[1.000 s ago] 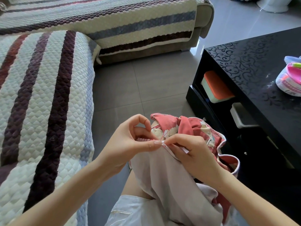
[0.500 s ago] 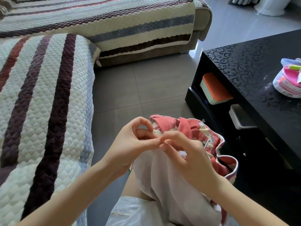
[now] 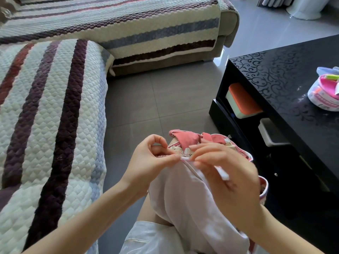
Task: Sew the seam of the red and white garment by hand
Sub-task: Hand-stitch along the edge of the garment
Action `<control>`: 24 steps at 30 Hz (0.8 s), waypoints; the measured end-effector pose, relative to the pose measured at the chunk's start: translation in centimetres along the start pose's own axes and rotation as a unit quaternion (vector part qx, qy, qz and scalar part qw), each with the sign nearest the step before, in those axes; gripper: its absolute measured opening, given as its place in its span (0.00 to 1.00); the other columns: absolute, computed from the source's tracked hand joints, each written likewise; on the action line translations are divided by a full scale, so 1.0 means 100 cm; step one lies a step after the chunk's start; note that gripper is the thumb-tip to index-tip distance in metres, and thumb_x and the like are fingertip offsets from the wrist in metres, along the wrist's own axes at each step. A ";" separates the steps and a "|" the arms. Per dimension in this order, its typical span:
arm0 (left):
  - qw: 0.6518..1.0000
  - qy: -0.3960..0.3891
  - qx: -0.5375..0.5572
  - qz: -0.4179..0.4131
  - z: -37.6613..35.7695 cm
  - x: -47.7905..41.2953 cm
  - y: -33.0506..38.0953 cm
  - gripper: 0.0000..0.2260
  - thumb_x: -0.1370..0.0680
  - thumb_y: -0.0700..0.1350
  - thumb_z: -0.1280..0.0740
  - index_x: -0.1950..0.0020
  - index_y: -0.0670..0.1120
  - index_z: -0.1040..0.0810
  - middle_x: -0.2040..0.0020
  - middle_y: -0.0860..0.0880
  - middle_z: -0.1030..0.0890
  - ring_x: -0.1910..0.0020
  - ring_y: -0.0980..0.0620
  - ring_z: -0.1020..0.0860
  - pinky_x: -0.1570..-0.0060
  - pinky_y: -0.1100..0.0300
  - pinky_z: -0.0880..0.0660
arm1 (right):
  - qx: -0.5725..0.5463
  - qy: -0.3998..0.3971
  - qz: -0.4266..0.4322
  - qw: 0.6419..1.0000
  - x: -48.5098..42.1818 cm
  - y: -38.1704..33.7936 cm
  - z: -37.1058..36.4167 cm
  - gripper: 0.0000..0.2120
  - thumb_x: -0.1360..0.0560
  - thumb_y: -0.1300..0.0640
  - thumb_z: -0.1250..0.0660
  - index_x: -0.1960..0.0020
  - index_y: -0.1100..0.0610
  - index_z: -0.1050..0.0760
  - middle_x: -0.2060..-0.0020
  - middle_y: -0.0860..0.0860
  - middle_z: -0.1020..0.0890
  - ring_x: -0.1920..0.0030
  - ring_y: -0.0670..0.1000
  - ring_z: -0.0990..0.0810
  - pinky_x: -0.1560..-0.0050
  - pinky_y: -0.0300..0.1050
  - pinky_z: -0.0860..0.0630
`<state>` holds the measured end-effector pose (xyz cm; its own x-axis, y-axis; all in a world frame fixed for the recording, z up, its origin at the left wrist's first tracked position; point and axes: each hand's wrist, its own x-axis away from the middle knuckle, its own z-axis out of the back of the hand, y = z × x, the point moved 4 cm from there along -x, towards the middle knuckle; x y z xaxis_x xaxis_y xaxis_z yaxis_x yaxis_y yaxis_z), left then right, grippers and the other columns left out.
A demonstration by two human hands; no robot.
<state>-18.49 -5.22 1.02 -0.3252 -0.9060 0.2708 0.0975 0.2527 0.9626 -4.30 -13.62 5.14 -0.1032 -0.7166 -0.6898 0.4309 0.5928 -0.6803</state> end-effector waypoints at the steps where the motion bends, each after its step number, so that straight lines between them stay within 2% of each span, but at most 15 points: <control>1: 1.000 -0.006 0.011 0.010 0.001 0.000 -0.001 0.16 0.34 0.33 0.23 0.57 0.44 0.29 0.63 0.43 0.16 0.65 0.52 0.20 0.58 0.60 0.25 | -0.059 0.006 -0.050 0.997 -0.004 0.002 0.004 0.04 0.22 0.63 0.38 0.55 0.59 0.27 0.59 0.55 0.16 0.50 0.53 0.17 0.45 0.45 0.24; 2: 0.999 -0.015 0.024 0.020 0.001 -0.001 -0.001 0.16 0.35 0.34 0.23 0.57 0.44 0.29 0.62 0.44 0.16 0.65 0.52 0.20 0.60 0.62 0.25 | -0.117 0.014 -0.108 0.987 -0.008 0.005 0.008 0.05 0.20 0.63 0.39 0.55 0.59 0.29 0.60 0.56 0.16 0.51 0.54 0.16 0.46 0.44 0.24; 4: 0.997 -0.030 0.057 0.033 0.002 -0.001 -0.001 0.15 0.36 0.38 0.24 0.57 0.45 0.29 0.62 0.44 0.16 0.64 0.52 0.20 0.63 0.65 0.26 | -0.216 0.038 -0.216 0.951 -0.015 0.012 0.015 0.06 0.20 0.61 0.42 0.56 0.61 0.33 0.66 0.56 0.18 0.62 0.55 0.17 0.56 0.47 0.22; 5: 0.996 -0.035 0.075 0.036 0.002 -0.001 -0.001 0.15 0.37 0.38 0.25 0.58 0.45 0.29 0.61 0.44 0.16 0.63 0.52 0.19 0.63 0.66 0.26 | -0.250 0.056 -0.267 0.929 -0.017 0.019 0.018 0.07 0.20 0.60 0.43 0.56 0.61 0.35 0.69 0.54 0.21 0.68 0.55 0.20 0.63 0.48 0.24; 7: 0.993 -0.046 0.098 0.042 0.003 0.000 0.001 0.14 0.37 0.37 0.26 0.58 0.45 0.28 0.61 0.44 0.16 0.63 0.51 0.18 0.64 0.67 0.25 | -0.266 0.085 -0.338 0.899 -0.017 0.031 0.025 0.09 0.18 0.61 0.44 0.57 0.61 0.35 0.74 0.52 0.29 0.75 0.51 0.30 0.74 0.43 0.32; 9: 0.992 -0.057 0.106 0.040 0.002 0.001 0.003 0.14 0.37 0.37 0.27 0.57 0.44 0.29 0.62 0.44 0.16 0.63 0.51 0.18 0.64 0.67 0.25 | -0.222 0.062 -0.358 0.905 -0.016 0.042 0.028 0.09 0.19 0.65 0.45 0.57 0.61 0.33 0.75 0.50 0.35 0.77 0.45 0.37 0.76 0.37 0.39; 10: 0.992 -0.062 0.108 0.036 0.001 0.001 0.005 0.14 0.37 0.36 0.27 0.57 0.44 0.29 0.62 0.44 0.16 0.64 0.51 0.18 0.65 0.67 0.25 | -0.190 0.025 -0.357 0.914 -0.015 0.045 0.025 0.08 0.19 0.65 0.43 0.56 0.61 0.31 0.76 0.49 0.35 0.76 0.44 0.38 0.75 0.36 0.39; 12: 0.991 -0.072 0.109 0.029 0.001 0.002 0.008 0.14 0.37 0.36 0.27 0.58 0.44 0.29 0.63 0.43 0.16 0.64 0.51 0.18 0.65 0.67 0.25 | -0.136 -0.062 -0.340 0.928 -0.014 0.048 0.014 0.03 0.22 0.61 0.39 0.53 0.59 0.27 0.75 0.53 0.34 0.74 0.46 0.36 0.73 0.37 0.38; 14: 0.990 -0.084 0.109 0.025 0.001 0.001 0.011 0.14 0.36 0.36 0.26 0.58 0.44 0.29 0.62 0.42 0.16 0.63 0.49 0.18 0.64 0.65 0.25 | -0.113 -0.142 -0.332 0.926 -0.013 0.049 0.004 0.08 0.25 0.56 0.36 0.47 0.54 0.25 0.73 0.55 0.33 0.72 0.47 0.36 0.70 0.40 0.37; 17: 0.990 -0.097 0.100 0.019 0.000 0.000 0.014 0.14 0.36 0.37 0.25 0.57 0.44 0.28 0.61 0.41 0.16 0.63 0.48 0.18 0.62 0.63 0.23 | -0.113 -0.210 -0.345 0.908 -0.012 0.054 -0.007 0.12 0.25 0.55 0.31 0.42 0.54 0.25 0.74 0.45 0.35 0.72 0.42 0.38 0.70 0.33 0.38; 20: 0.991 -0.101 0.091 0.015 0.000 0.000 0.015 0.14 0.35 0.37 0.26 0.56 0.43 0.29 0.60 0.41 0.16 0.63 0.47 0.18 0.61 0.62 0.23 | -0.094 -0.244 -0.337 0.904 -0.013 0.056 -0.011 0.02 0.25 0.55 0.31 0.54 0.52 0.20 0.75 0.43 0.32 0.72 0.41 0.35 0.70 0.32 0.38; 22: 0.992 -0.096 0.082 0.013 0.000 -0.001 0.015 0.13 0.35 0.37 0.26 0.56 0.44 0.28 0.61 0.42 0.16 0.63 0.48 0.19 0.61 0.62 0.24 | -0.094 -0.248 -0.355 0.896 -0.015 0.057 -0.010 0.06 0.25 0.57 0.30 0.61 0.53 0.21 0.73 0.45 0.28 0.71 0.42 0.33 0.70 0.32 0.36; 24: 0.993 -0.087 0.074 0.007 0.003 -0.003 0.015 0.13 0.35 0.38 0.26 0.56 0.44 0.27 0.61 0.43 0.17 0.62 0.48 0.20 0.60 0.63 0.23 | -0.136 -0.237 -0.410 0.870 -0.019 0.058 -0.004 0.08 0.27 0.57 0.31 0.65 0.56 0.23 0.73 0.47 0.30 0.73 0.43 0.37 0.72 0.33 0.39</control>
<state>-18.49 -4.47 2.35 -0.4841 -0.8330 0.2679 -0.0332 0.3234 0.9457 -2.01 -8.69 2.41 0.1333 -0.9727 0.1901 0.1513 -0.1696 -0.9738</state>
